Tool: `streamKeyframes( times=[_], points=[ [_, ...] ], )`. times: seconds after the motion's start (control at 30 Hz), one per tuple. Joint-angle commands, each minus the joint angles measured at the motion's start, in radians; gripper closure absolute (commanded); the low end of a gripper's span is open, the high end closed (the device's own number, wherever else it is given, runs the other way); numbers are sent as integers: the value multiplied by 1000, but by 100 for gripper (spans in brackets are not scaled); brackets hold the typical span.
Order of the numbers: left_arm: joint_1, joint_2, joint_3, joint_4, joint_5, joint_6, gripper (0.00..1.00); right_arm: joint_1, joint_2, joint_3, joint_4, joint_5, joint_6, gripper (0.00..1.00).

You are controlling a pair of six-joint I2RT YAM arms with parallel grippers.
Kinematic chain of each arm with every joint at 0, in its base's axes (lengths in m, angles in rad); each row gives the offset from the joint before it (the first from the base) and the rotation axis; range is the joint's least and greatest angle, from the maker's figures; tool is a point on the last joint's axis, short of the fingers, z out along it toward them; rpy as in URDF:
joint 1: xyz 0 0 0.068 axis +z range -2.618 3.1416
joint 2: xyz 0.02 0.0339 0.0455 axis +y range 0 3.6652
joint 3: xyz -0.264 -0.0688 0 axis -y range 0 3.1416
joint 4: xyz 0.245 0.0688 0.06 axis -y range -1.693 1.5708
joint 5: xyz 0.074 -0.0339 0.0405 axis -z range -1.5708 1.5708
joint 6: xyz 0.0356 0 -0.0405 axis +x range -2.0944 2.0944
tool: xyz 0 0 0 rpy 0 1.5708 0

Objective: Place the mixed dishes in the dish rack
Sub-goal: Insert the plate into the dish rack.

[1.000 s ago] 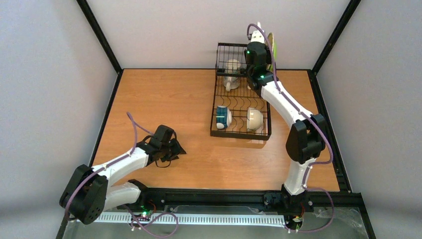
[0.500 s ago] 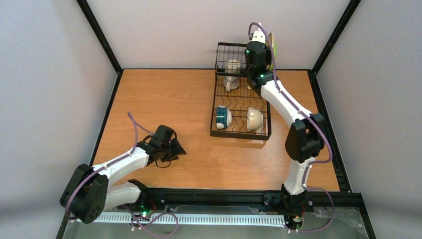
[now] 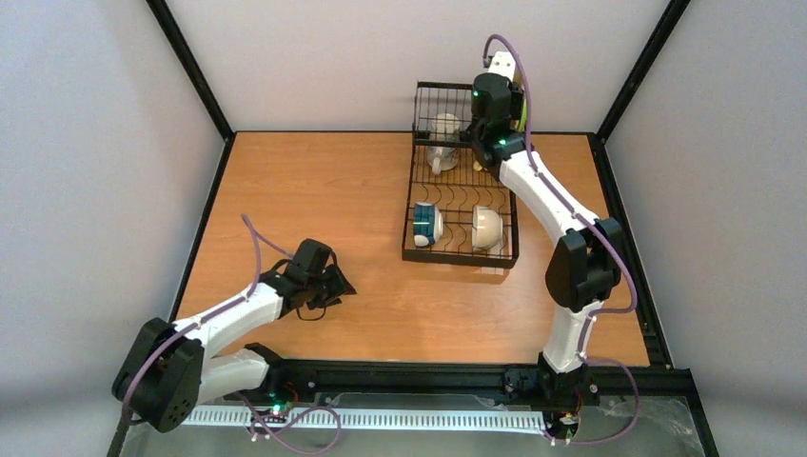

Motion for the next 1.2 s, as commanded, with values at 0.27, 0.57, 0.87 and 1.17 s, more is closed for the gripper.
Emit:
streamKeyframes(
  times=[0.27, 0.57, 0.87, 1.17],
  points=[
    [1, -35, 8, -28, -5, 3, 5, 7, -42, 37, 35, 25, 9, 53],
    [1, -50, 3, -33, -8, -6, 5, 10, -46, 106, -8, 10, -1, 42],
    [1, -74, 5, -54, -20, -10, 4, 26, -74, 125, -52, 1, 12, 37],
    [1, -81, 41, -71, -37, -11, 5, 32, -178, 88, -193, -33, 90, 30]
  ],
)
